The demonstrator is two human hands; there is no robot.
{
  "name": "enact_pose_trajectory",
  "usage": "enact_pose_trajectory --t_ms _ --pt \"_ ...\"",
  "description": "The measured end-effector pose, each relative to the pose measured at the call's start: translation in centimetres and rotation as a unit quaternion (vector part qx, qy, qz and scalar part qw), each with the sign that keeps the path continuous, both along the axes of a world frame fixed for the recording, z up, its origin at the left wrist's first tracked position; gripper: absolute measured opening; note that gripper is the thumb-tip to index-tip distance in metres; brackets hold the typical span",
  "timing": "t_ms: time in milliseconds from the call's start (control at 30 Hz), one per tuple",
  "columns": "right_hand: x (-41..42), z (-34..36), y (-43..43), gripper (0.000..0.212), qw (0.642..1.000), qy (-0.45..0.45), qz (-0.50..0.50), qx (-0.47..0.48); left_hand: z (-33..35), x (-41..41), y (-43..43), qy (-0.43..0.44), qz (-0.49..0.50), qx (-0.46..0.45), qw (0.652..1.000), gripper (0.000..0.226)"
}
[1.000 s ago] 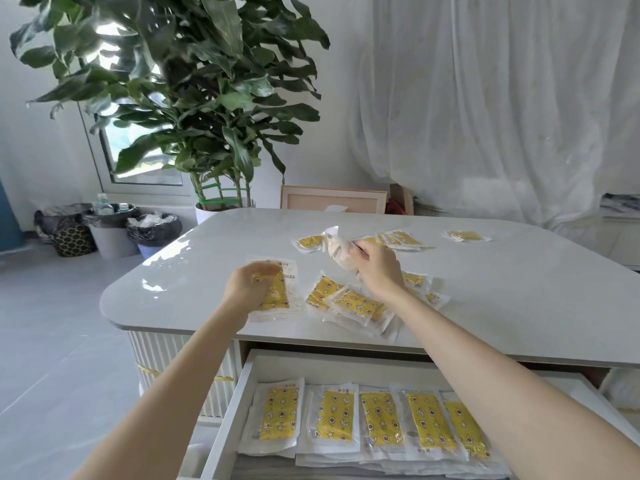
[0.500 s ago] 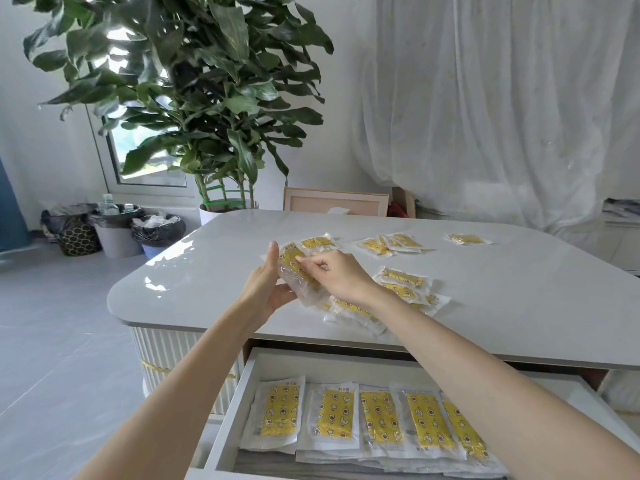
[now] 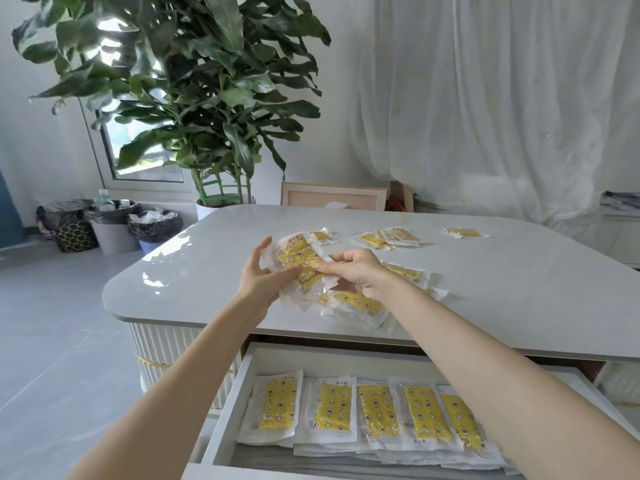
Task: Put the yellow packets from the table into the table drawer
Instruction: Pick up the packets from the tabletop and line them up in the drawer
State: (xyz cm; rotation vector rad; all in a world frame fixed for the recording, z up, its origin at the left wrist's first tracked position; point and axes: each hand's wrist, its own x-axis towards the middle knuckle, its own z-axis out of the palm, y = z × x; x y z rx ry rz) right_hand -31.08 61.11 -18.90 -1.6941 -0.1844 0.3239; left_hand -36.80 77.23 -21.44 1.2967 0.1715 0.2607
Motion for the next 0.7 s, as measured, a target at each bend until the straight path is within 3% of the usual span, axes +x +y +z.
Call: enact_pose_trajectory --t_ms 67,133,233,333,400,467,533,633,700 --pt "0.5 -0.2 -0.8 0.015 1.0 -0.003 -0.015 -0.022 -0.3 0.4 0.2 0.015 0.037 0.002 0.999 0.081" --pt "1.4 -0.6 -2.1 0.019 0.987 -0.058 -0.04 -0.141 -0.5 0.7 0.5 0.037 0.069 -0.01 0.997 0.089" --pt "2.5 -1.5 -4.1 0.022 0.902 -0.14 0.017 -0.409 -0.8 1.0 1.0 0.06 0.074 -0.03 0.995 0.073" --pt "3.2 -2.8 -4.7 0.053 0.818 -0.107 0.086 -0.559 -0.8 0.9 1.1 0.074 0.068 -0.028 0.994 0.041" --pt "3.7 -3.4 -4.6 0.061 0.807 -0.116 0.082 -0.573 -0.9 0.9 1.1 0.08 0.071 -0.014 0.994 0.022" --pt "4.4 -3.7 -4.5 0.062 0.827 -0.113 0.071 -0.546 -1.2 1.1 1.2 0.08 0.066 -0.004 0.995 0.015" --pt "4.8 -3.8 -4.4 0.062 0.84 -0.101 0.069 -0.529 -1.3 1.2 1.0 0.076 0.055 0.002 0.996 0.016" --pt "4.5 -3.9 -4.2 0.057 0.831 -0.099 0.065 -0.543 -1.4 1.2 0.7 0.072 0.047 0.011 0.996 0.026" --pt "4.5 -4.1 -4.2 0.078 0.814 -0.091 0.066 -0.57 -1.6 1.3 0.7 0.068 0.042 0.026 0.996 0.025"
